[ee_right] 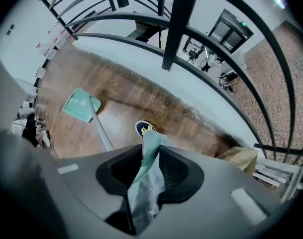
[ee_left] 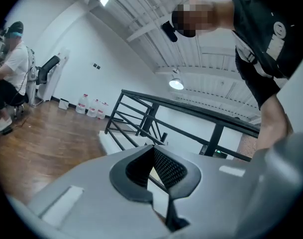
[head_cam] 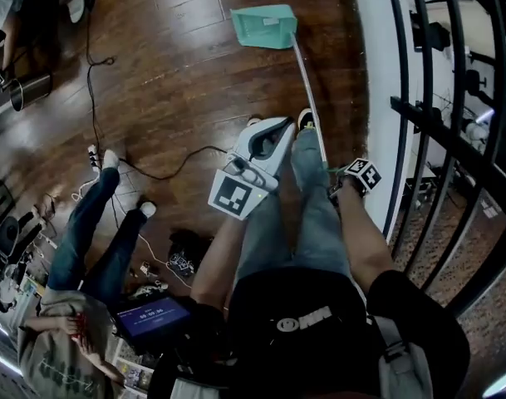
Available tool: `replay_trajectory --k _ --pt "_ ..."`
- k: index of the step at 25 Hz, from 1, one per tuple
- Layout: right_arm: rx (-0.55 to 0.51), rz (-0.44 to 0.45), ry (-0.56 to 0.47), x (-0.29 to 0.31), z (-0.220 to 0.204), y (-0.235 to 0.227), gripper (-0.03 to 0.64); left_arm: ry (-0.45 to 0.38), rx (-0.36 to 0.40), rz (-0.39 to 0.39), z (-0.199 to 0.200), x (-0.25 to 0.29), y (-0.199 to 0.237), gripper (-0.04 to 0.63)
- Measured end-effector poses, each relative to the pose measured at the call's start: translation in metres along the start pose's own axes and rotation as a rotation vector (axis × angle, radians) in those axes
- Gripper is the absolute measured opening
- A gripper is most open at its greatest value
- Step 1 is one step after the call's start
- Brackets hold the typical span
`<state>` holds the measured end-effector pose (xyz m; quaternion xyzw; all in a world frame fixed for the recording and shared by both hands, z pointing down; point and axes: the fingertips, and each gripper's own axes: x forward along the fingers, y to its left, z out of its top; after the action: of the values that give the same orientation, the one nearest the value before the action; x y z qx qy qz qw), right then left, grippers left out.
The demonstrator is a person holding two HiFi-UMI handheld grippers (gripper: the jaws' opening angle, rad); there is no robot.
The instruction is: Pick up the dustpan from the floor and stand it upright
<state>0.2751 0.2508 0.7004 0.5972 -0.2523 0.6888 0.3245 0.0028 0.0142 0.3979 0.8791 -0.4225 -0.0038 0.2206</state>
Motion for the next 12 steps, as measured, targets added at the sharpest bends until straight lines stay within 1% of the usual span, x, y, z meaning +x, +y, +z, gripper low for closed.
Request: replay_trajectory --k 2,3,6,9,12 --pt "0.006 -0.016 0.002 -0.029 -0.01 -0.006 0.114 -0.009 0.001 -0.008 0.021 -0.005 -0.009 0.014" --pt "0.009 -0.006 -0.002 -0.042 -0.011 -0.004 0.115 -0.016 0.011 -0.011 0.031 -0.007 -0.013 0.014" --pt "0.02 0.064 -0.024 -0.075 -0.008 0.013 0.121 -0.053 0.048 -0.011 0.063 -0.012 -0.032 0.014" --pt "0.024 0.188 -0.03 -0.106 -0.002 0.05 0.127 -0.085 0.074 -0.007 0.091 -0.017 -0.047 0.014" --pt "-0.001 0.372 -0.047 -0.136 0.005 0.115 0.15 -0.122 0.095 0.006 0.116 -0.029 -0.047 0.014"
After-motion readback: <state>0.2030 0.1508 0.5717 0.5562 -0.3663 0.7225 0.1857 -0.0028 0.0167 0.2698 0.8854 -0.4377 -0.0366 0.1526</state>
